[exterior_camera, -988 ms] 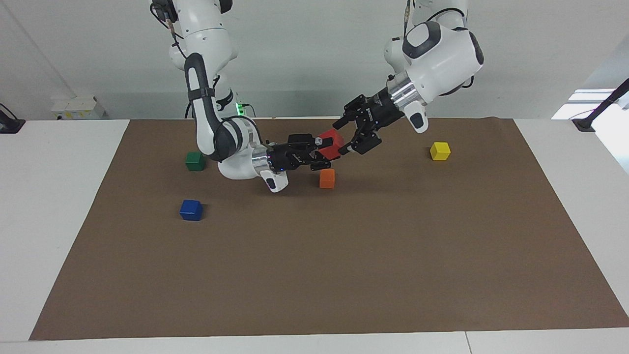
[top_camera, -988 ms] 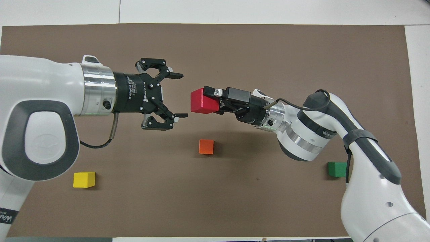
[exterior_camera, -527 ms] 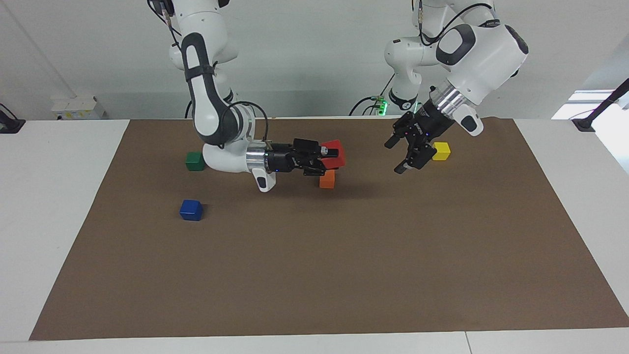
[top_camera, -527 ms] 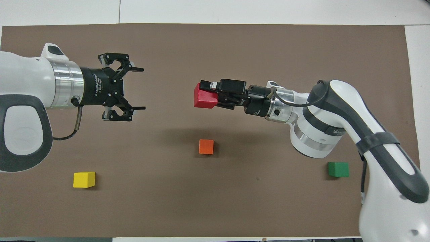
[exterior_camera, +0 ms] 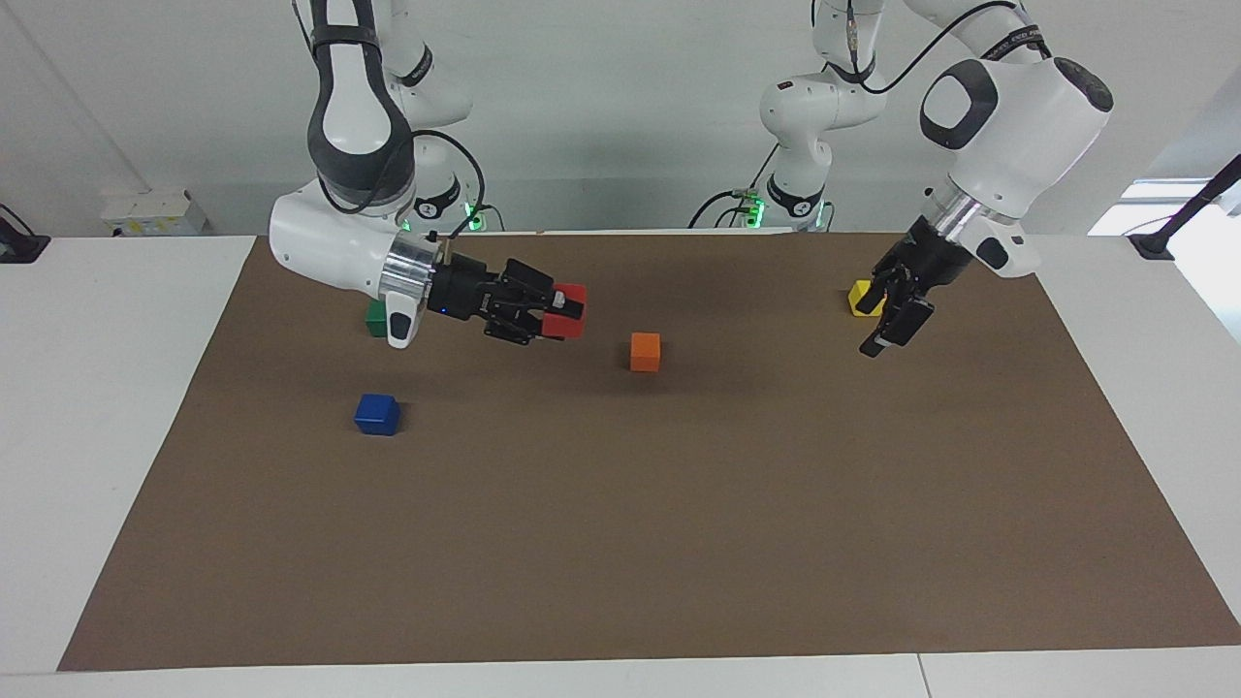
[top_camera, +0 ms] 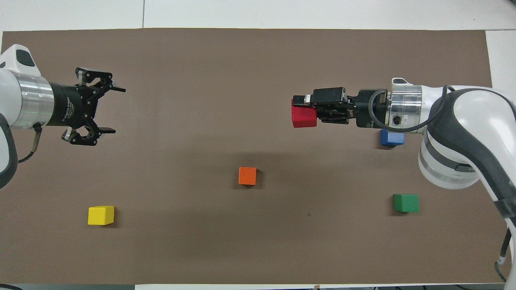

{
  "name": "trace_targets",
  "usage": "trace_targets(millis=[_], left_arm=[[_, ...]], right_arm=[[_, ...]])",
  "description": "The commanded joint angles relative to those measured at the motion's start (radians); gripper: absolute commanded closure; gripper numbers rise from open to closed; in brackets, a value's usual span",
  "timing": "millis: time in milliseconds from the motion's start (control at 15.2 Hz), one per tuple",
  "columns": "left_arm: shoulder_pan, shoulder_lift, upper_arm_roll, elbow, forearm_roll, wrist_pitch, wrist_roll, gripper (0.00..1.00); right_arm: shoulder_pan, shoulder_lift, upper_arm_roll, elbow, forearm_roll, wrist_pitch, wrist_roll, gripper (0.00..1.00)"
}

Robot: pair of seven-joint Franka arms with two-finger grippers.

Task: Transfer red block to right arm and stack on blue block
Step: 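Carry the red cube with the right gripper over the blue cube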

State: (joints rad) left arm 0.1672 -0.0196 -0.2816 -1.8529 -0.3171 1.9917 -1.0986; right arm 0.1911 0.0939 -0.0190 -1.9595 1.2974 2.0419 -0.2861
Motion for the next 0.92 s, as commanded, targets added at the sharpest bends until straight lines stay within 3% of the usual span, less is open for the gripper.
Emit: trace_targets(millis=[0, 264, 461, 659, 857], left_arm=[[0.015, 0.010, -0.008, -0.017, 0.120, -0.024, 0.147, 0.00], [0.018, 0.035, -0.008, -0.006, 0.281, -0.086, 0.389, 0.00], [0.055, 0.082, -0.008, 0.090, 0.350, -0.184, 0.651, 0.00], [0.032, 0.113, -0.016, 0.182, 0.488, -0.298, 0.802, 0.00], [0.000, 0.066, -0.019, 0.152, 0.507, -0.365, 0.841, 0.00]], right_arm=[[-0.044, -0.017, 0.004, 0.025, -0.239, -0.012, 0.091, 1.00], [-0.117, -0.049, 0.002, 0.074, -0.641, -0.045, 0.174, 1.00], [-0.148, -0.059, 0.004, 0.096, -0.919, -0.075, 0.222, 1.00], [-0.170, -0.062, 0.002, 0.084, -1.094, -0.098, 0.243, 1.00], [-0.179, -0.062, 0.005, 0.080, -1.258, -0.112, 0.303, 1.00]])
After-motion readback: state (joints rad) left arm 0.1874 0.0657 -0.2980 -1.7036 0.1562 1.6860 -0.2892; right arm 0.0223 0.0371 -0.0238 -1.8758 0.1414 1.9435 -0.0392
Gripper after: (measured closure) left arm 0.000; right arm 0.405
